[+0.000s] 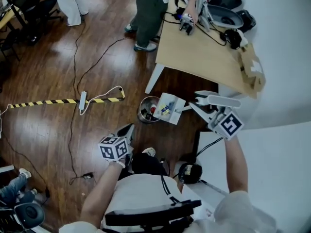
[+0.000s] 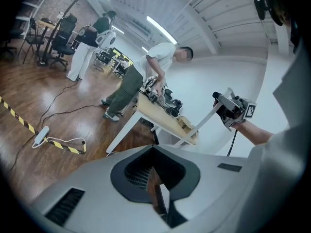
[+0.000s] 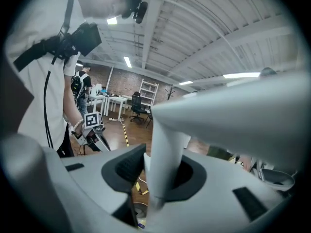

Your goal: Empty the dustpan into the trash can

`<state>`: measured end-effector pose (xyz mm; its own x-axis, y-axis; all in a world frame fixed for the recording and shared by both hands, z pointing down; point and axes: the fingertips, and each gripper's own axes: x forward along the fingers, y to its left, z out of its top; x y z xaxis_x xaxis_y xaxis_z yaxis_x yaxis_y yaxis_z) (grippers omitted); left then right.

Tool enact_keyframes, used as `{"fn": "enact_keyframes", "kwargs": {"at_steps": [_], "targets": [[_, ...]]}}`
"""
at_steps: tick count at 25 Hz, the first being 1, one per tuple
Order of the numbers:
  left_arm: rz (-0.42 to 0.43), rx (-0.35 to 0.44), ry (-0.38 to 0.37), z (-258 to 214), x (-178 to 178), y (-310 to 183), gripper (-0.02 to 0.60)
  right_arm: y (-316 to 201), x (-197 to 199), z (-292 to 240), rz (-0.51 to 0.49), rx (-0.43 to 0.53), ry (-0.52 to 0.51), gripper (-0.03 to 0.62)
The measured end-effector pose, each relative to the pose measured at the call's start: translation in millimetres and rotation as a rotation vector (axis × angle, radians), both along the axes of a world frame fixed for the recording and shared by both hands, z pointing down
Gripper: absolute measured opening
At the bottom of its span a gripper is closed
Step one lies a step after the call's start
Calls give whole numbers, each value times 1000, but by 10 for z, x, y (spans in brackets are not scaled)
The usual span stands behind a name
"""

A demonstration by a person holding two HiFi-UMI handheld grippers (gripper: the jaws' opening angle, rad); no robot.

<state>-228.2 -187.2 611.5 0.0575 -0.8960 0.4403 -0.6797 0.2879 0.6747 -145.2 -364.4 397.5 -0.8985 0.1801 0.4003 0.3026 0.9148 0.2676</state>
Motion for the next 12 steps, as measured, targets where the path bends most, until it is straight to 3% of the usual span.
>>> {"fn": "enact_keyframes", "kwargs": {"at_steps": [12], "targets": [[-7,26,19,-50,-79,142,-12,400,-581,127,-111,38,92,132]]}}
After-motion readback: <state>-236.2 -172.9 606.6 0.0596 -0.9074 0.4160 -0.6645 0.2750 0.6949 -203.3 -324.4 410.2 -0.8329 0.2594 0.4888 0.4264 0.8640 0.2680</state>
